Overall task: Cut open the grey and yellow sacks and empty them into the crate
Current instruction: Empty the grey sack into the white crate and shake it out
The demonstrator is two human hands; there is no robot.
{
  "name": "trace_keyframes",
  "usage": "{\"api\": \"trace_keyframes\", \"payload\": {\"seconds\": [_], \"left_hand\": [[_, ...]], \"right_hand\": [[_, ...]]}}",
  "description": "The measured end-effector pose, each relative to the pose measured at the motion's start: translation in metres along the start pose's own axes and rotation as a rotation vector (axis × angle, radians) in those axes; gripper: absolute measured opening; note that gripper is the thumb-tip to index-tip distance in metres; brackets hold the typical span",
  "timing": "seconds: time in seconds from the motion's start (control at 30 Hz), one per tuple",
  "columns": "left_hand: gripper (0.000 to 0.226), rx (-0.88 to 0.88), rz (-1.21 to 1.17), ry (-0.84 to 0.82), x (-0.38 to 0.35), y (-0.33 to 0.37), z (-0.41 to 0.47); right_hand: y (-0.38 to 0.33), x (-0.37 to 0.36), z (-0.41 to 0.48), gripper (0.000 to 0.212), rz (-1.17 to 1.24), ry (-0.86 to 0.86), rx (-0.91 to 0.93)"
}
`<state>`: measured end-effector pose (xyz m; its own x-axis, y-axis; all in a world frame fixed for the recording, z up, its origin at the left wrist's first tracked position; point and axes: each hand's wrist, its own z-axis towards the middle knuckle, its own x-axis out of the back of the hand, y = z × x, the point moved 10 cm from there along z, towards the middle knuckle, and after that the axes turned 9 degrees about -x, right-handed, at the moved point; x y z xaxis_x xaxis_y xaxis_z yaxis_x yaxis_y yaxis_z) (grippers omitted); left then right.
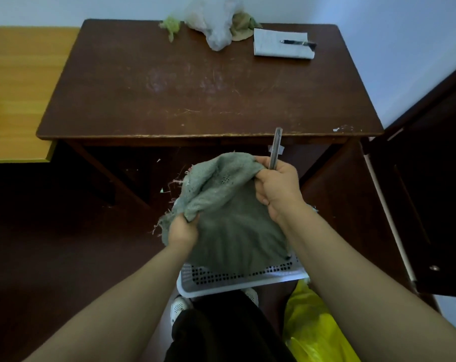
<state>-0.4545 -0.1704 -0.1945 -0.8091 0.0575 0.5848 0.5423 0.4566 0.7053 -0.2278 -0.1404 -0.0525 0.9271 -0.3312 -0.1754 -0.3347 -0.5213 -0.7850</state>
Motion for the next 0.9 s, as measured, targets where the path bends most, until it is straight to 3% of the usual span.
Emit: {"api": "trace_keyframes", "payload": {"seconds": [0.13,0.3,0.43,0.57,0.67,0.77,0.9], "left_hand": [[0.035,0.145,-0.449,0.177,0.033,0.015,-0.010],[0.022,0.013,-0.814,0.167,0.058,0.096,-0.025],[0.020,-0.163,-0.848,0.168,0.077,0.148,-0.049],[0.014,-0.356,-0.831,0.188,0.098,0.189,-0.064],[0.010,-0.365,-0.835,0.240,0.110,0.195,-0.062],[0.011,-0.314,-0.867,0.288,0.119,0.184,-0.058],[0.012,-0.384,-0.931,0.281,0.131,0.189,-0.056]], "right_hand": [[-0.006,0.031,0.022,0.020,-0.177,0.162,-0.015],[-0.027,0.041,0.045,0.025,-0.400,0.287,0.009],[-0.050,0.007,0.050,0.013,-0.291,0.135,0.038],[-0.055,-0.013,0.052,0.024,-0.109,0.018,0.056],[-0.044,-0.023,0.049,0.019,-0.267,0.028,0.040],[-0.046,-0.032,0.049,0.021,-0.275,0.016,0.035],[-0.051,-0.049,0.044,0.027,-0.229,-0.036,0.040]]}}
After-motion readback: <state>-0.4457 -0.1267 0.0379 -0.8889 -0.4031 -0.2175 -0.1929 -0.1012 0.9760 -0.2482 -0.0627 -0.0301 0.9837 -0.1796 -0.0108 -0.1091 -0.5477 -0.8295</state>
